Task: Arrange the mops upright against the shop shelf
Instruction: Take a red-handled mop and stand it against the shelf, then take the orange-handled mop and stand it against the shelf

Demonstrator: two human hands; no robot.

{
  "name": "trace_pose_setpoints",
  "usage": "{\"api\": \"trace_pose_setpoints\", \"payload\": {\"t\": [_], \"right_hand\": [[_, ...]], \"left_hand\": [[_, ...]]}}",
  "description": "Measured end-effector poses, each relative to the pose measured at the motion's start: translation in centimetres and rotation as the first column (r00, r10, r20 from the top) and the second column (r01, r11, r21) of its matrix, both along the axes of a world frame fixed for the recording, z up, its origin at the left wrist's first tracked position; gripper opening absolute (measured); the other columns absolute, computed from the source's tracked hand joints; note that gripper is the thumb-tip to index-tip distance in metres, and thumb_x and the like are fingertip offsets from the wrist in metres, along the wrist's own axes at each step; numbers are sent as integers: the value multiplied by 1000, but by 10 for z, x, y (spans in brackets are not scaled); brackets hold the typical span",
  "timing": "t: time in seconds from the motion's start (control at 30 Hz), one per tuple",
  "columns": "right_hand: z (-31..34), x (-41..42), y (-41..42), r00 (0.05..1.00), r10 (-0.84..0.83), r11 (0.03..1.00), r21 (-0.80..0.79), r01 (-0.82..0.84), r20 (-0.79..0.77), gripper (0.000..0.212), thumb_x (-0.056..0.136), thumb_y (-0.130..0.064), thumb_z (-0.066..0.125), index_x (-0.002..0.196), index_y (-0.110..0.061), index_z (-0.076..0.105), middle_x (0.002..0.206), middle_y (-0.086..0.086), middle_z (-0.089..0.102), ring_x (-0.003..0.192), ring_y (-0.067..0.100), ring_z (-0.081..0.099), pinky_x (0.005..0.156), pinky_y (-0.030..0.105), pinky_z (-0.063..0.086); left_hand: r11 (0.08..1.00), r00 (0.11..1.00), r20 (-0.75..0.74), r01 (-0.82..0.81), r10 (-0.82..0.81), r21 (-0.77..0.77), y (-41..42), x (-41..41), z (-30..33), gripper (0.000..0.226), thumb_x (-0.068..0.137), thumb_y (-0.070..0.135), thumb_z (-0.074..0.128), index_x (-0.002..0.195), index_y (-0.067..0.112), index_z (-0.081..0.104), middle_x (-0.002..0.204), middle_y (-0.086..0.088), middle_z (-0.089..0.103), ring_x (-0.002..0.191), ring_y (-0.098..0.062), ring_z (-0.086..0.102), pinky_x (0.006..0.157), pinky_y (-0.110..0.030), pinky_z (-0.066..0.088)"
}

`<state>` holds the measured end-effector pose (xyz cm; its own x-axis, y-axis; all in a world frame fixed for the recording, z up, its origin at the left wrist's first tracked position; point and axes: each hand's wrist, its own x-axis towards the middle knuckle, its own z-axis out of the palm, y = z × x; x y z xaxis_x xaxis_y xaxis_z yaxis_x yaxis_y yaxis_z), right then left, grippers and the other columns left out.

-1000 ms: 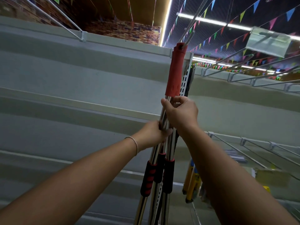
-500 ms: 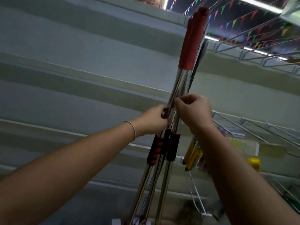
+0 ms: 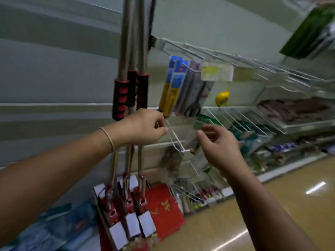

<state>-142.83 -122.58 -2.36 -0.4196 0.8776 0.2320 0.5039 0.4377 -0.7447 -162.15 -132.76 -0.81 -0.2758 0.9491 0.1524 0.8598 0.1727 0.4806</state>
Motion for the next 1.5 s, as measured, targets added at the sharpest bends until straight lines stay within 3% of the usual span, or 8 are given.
{"api": "trace_pose_setpoints", "payload": {"t": [0.13,0.3,0.43,0.63,0.87,1.03,1.27,1.5], "right_hand": [[-1,78,26,989,-133,991,0,133,62,33,94,-40,59,119,-19,66,104,-2,71,95,13,67,87,40,57],[-20,182,57,951,-283,954,-62,292,122,39,95,-45,54,121,-18,64,104,-2,71,97,17,66,89,46,56],[-23,274,84,920,-356,915,-140,379,161,47,96,-46,53,130,-14,59,118,7,67,107,23,62,95,49,53],[-14,416,127,857,-475,852,-141,504,199,56,96,-50,50,140,-14,51,133,11,59,120,28,56,102,49,48],[-12,559,162,724,-620,725,-135,676,302,59,99,-49,45,146,-15,42,142,14,51,129,31,50,104,41,44],[-22,622,181,629,-714,633,-101,768,306,58,99,-48,46,145,-12,44,140,13,54,126,29,52,98,36,43],[-48,691,227,505,-804,501,-98,860,314,58,97,-49,48,141,-11,49,142,11,55,129,28,51,104,38,42],[-70,730,320,369,-877,353,-110,929,306,55,95,-48,50,139,-17,50,133,8,60,116,26,59,99,42,49]], "left_hand": [[992,992,-5,123,-123,-5,38,47,2,24,92,41,58,93,19,66,86,5,67,83,-14,63,71,-29,51],[961,965,-31,254,-259,-109,99,130,-9,31,93,46,54,103,19,63,102,-1,68,94,-20,64,80,-32,52],[920,934,-46,338,-353,-196,155,215,-21,43,95,49,50,122,15,56,119,-6,62,104,-24,60,88,-35,50],[887,890,-93,425,-445,-179,245,357,-25,49,95,49,47,129,13,52,123,-9,59,105,-24,58,83,-32,47],[861,860,-63,499,-506,-101,331,491,-26,46,95,52,44,120,15,53,120,-10,59,103,-27,58,85,-37,49],[805,802,-74,590,-593,-54,376,560,-27,31,98,45,45,101,14,54,99,-5,56,82,-20,53,65,-31,38],[709,709,-12,705,-705,-23,463,628,-60,53,93,55,44,128,16,54,125,-6,59,104,-18,60,88,-39,53],[640,641,48,767,-766,-40,582,679,-82,50,95,52,46,130,16,53,124,-6,61,109,-19,59,88,-37,52]]}}
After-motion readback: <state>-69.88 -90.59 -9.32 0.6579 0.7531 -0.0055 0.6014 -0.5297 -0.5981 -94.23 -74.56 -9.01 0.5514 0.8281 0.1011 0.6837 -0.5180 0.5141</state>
